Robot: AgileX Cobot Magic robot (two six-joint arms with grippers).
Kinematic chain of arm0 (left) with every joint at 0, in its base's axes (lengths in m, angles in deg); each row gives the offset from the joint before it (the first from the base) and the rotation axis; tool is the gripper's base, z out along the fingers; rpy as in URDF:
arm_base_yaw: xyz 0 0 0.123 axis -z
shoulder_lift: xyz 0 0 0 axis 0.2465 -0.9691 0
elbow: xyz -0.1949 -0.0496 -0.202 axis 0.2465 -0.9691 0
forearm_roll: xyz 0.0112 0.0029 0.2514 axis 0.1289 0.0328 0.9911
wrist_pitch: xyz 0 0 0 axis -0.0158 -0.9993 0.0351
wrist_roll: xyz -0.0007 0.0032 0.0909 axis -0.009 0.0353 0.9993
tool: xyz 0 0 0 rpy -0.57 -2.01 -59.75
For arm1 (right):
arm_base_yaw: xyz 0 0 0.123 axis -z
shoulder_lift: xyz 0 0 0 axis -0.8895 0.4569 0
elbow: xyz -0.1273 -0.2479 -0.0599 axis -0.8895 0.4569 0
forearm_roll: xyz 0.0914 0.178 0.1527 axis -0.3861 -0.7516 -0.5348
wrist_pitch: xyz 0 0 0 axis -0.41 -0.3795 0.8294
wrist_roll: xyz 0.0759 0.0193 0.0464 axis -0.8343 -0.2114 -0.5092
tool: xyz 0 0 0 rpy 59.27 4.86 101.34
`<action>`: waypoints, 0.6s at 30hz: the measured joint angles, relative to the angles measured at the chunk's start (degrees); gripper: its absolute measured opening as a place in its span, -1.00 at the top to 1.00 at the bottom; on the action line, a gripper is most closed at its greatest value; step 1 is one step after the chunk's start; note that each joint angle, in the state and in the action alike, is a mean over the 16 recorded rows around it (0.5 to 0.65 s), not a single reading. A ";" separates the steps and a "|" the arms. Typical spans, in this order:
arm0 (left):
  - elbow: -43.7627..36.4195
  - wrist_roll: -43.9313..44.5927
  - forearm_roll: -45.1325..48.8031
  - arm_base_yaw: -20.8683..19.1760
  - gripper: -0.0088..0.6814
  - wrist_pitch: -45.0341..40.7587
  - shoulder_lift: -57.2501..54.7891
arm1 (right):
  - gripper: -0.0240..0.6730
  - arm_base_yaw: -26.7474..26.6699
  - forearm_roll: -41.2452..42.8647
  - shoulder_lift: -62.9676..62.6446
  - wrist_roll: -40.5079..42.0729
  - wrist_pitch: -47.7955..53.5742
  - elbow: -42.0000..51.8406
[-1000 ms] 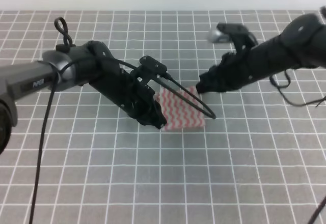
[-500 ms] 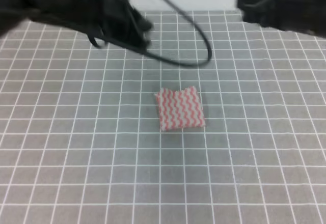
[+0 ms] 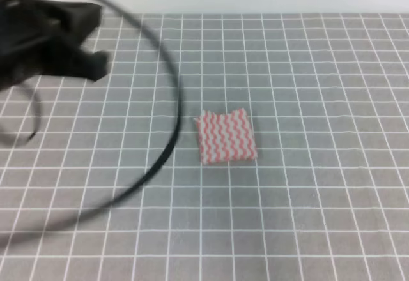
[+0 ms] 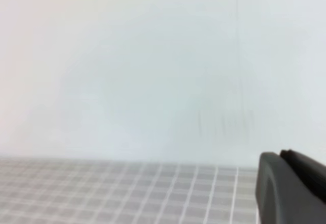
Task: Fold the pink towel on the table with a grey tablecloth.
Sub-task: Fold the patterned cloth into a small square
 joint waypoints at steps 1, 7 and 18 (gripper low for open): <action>-2.22 -0.55 -0.01 0.00 0.98 0.97 2.48 | 0.98 0.00 -0.19 -1.70 0.06 -0.02 0.79; -13.03 -4.55 1.40 -0.01 0.98 3.28 15.63 | 0.98 0.00 -1.07 -8.49 0.02 1.88 4.59; -24.73 -28.02 22.48 -0.02 0.97 -9.39 31.95 | 0.98 0.00 -1.46 -12.24 -0.07 5.94 10.15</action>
